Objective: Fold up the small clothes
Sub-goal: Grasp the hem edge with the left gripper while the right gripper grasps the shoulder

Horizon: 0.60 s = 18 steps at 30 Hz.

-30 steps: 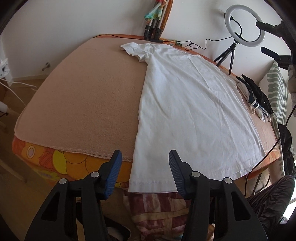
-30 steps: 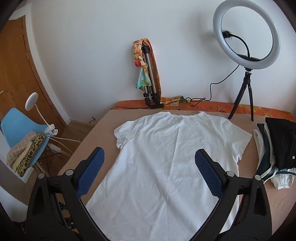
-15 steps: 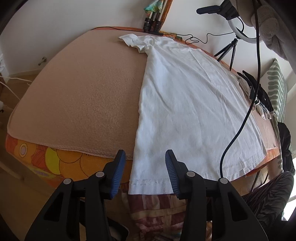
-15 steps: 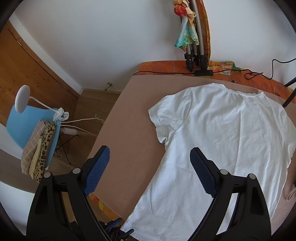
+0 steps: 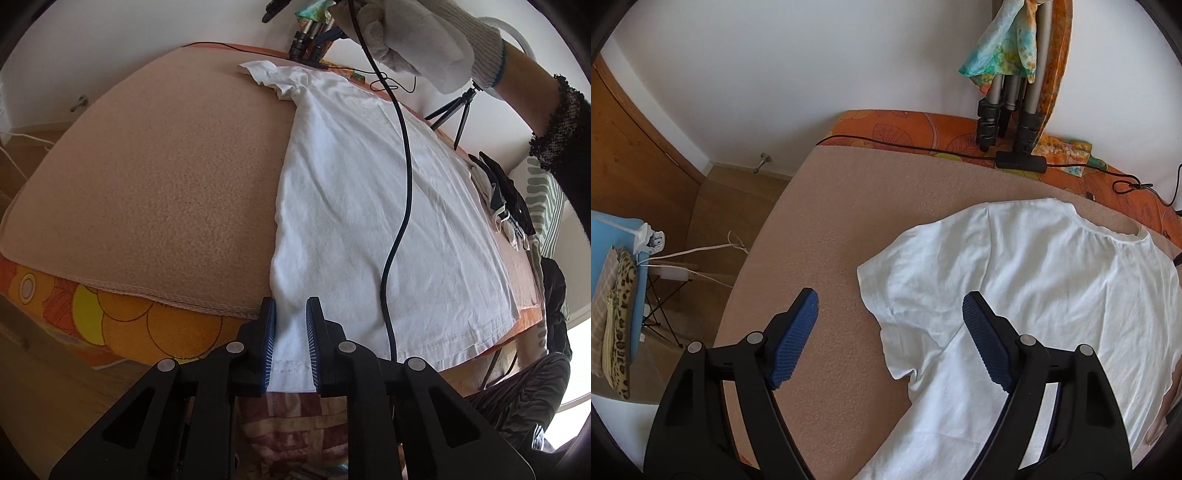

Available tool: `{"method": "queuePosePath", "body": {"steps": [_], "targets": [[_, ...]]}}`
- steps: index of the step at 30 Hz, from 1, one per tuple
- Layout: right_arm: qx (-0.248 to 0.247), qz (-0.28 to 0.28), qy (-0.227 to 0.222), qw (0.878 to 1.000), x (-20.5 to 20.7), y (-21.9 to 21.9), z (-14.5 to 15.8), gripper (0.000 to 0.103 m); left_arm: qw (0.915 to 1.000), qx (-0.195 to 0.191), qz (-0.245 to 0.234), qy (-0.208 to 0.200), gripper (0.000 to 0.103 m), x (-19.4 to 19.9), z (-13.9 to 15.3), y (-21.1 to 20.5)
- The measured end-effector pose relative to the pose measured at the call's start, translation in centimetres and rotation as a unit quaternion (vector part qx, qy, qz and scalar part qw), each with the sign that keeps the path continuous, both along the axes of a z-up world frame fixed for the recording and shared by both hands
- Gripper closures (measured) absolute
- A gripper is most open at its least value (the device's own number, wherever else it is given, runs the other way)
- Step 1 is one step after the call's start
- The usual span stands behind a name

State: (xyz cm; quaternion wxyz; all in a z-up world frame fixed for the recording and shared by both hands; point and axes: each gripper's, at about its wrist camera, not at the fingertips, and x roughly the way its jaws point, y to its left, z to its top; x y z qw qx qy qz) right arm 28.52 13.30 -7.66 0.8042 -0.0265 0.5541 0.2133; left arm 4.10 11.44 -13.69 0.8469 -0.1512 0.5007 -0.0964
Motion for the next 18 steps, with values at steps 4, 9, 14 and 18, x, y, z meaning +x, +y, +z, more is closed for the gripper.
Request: {"method": "queuePosePath", "body": {"steps": [4, 9, 14, 18], "targets": [[-0.014, 0.006, 0.01, 1.0, 1.4, 1.9, -3.2, 0.022, 0.9995, -0.031, -0.003, -0.007, 0.097, 0.1, 0.1, 0.4], [-0.037, 0.024, 0.008, 0.999, 2.6, 3.7, -5.7, 0.024, 0.9985, -0.046, -0.007, -0.028, 0.101, 0.4, 0.8, 0.4], [-0.055, 0.035, 0.012, 0.998, 3.4, 4.6, -7.4, 0.024, 0.9979, -0.059, -0.012, -0.025, 0.102, 0.8, 0.7, 0.2], [-0.088, 0.051, 0.0, 0.995, 3.4, 5.4, -8.3, 0.027, 0.998, -0.052, -0.02, -0.031, 0.103, 0.6, 0.7, 0.0]]}}
